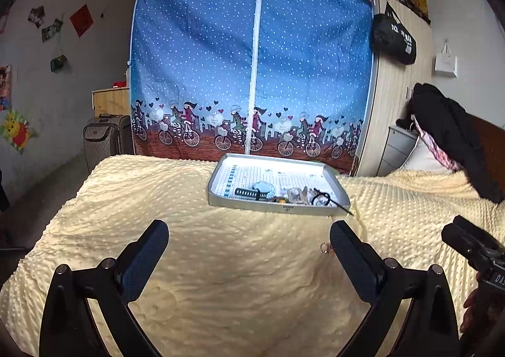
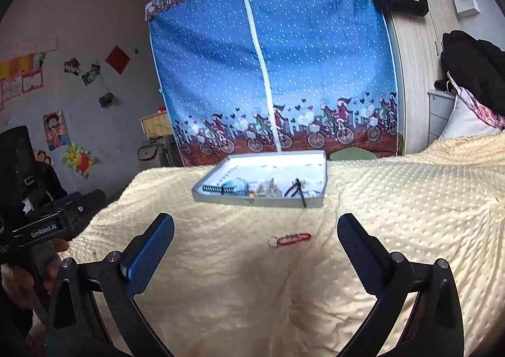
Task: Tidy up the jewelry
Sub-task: 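Withdraw both open tools from the tray toward the red bracelet and ring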
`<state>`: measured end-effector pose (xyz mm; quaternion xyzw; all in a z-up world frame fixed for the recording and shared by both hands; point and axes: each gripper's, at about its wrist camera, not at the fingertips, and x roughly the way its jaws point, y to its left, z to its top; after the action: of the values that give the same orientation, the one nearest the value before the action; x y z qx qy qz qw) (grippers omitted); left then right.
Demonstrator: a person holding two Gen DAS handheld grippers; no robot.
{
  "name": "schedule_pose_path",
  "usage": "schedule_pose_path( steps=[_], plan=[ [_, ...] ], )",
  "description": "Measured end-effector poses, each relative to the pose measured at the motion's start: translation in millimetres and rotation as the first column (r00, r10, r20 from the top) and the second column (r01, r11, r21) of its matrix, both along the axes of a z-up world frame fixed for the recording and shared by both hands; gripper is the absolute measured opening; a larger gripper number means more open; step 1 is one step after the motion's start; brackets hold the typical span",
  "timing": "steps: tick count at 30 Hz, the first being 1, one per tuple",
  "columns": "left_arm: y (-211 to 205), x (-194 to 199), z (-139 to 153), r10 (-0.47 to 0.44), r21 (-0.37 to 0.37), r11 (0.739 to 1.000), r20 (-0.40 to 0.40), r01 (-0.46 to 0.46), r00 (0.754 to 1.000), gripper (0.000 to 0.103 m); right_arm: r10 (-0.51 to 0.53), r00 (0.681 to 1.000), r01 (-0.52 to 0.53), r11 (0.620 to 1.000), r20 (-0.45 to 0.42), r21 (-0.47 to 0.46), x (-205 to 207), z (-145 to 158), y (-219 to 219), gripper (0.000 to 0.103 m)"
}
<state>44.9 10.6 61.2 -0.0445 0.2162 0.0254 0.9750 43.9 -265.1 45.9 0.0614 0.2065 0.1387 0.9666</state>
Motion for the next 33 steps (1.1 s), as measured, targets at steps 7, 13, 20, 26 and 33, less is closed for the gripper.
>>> schedule_pose_path(
  steps=[7, 13, 20, 26, 33],
  plan=[
    [-7.1, 9.9, -30.4, -0.035, 0.028, 0.999, -0.089, 0.037, 0.995, 0.103, -0.037, 0.993, 0.032, 0.999, -0.114, -0.042, 11.2, -32.4, -2.5, 0.101],
    [-17.5, 10.9, -41.8, -0.055, 0.043, 0.997, -0.12, 0.06, 0.991, 0.103, -0.047, 0.983, 0.043, 0.999, -0.177, -0.029, 16.8, -55.4, -8.1, 0.101],
    [-25.6, 10.1, -46.9, -0.06, 0.077, 0.995, -0.139, 0.071, 0.988, 0.103, -0.049, 0.981, 0.045, 0.999, -0.187, -0.028, 25.0, -60.7, -9.3, 0.101],
    [-21.5, 14.4, -51.8, -0.023, 0.08, 0.996, -0.17, 0.037, 0.985, 0.103, -0.044, 0.981, 0.036, 0.998, -0.187, -0.043, 28.3, -63.7, -6.9, 0.101],
    [-17.5, 21.1, -54.6, -0.019, 0.044, 0.999, -0.202, 0.028, 0.979, 0.103, -0.043, 0.981, 0.031, 0.998, -0.187, -0.063, 39.1, -65.0, -6.4, 0.101]
  ],
)
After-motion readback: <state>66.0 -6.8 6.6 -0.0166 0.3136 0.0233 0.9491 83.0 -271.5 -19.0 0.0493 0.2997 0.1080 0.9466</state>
